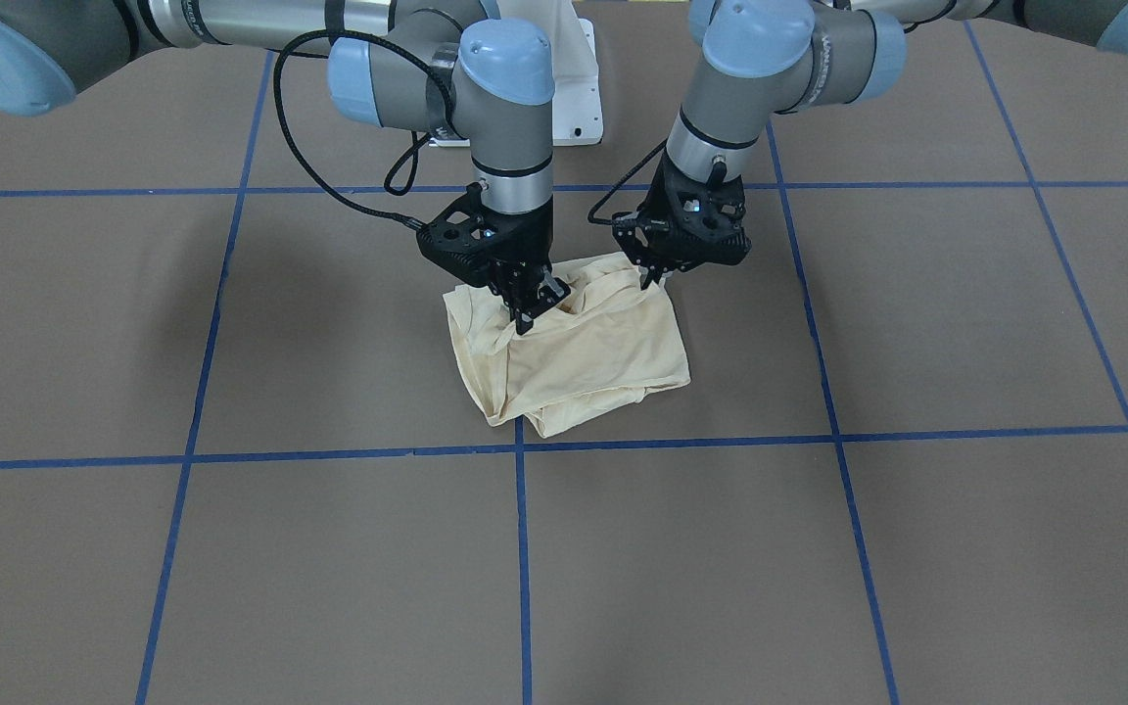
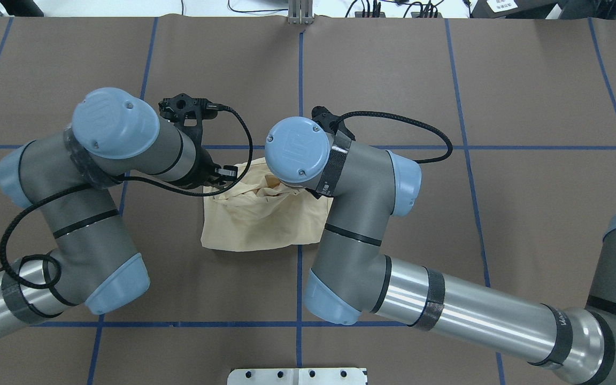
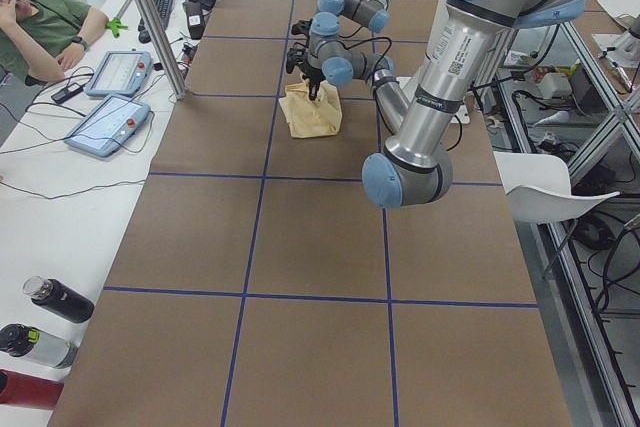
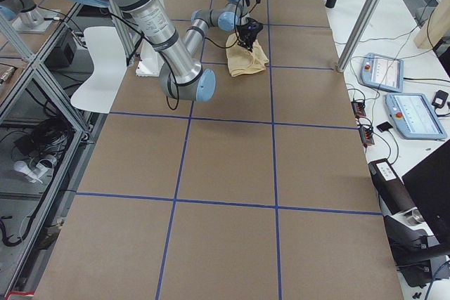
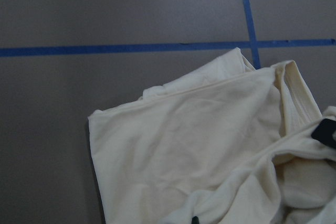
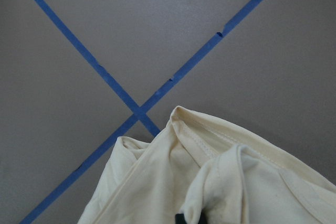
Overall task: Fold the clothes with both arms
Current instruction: 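Lay the fold down and open both grippers, raising them away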
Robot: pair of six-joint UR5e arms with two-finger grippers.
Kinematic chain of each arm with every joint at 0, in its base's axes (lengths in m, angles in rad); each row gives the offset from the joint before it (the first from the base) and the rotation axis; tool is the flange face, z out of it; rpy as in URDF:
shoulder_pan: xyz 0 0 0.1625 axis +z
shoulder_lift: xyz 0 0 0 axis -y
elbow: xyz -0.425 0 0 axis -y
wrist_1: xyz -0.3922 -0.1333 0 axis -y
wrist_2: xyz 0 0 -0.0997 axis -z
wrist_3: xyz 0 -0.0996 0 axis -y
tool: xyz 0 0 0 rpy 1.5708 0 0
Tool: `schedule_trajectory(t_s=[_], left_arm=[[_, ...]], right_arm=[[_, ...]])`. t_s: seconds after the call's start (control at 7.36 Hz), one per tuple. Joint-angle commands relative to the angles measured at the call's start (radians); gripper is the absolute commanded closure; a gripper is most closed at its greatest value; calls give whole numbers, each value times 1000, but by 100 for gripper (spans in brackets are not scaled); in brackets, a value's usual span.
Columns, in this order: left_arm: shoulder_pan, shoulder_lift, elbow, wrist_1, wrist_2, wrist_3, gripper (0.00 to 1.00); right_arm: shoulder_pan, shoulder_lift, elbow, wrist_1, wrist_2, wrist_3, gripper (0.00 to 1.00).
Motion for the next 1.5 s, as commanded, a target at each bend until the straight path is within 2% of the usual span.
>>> schedule_trajectory(t_s=[0.0,0.14,0.54,0.68,0.82,0.95,1.09,1.22,1.36], left_arm=[[-13,-25,82,-7,31,25,100],[-13,-32,103,-8,66,39,100],[-21,-44,154,-31,73,54,98],[-28,-44,154,-65,73,65,1],[-53,-42,152,-82,62,83,0],[-99,-41,146,-81,10,182,0],[-166,-30,146,-77,-98,311,0],[-224,2,145,-79,-162,450,0],[-249,16,149,-82,-170,518,0]], right_arm=[[10,1,-21,9,1,-47,100],[11,1,-47,41,1,-53,100],[34,4,-103,104,1,-131,100],[51,6,-111,105,11,-226,23],[84,16,-111,104,74,-272,0],[141,44,-110,89,207,-279,0],[155,80,-110,58,265,-279,0],[146,110,-108,25,264,-279,0],[91,112,-108,24,246,-277,0]])
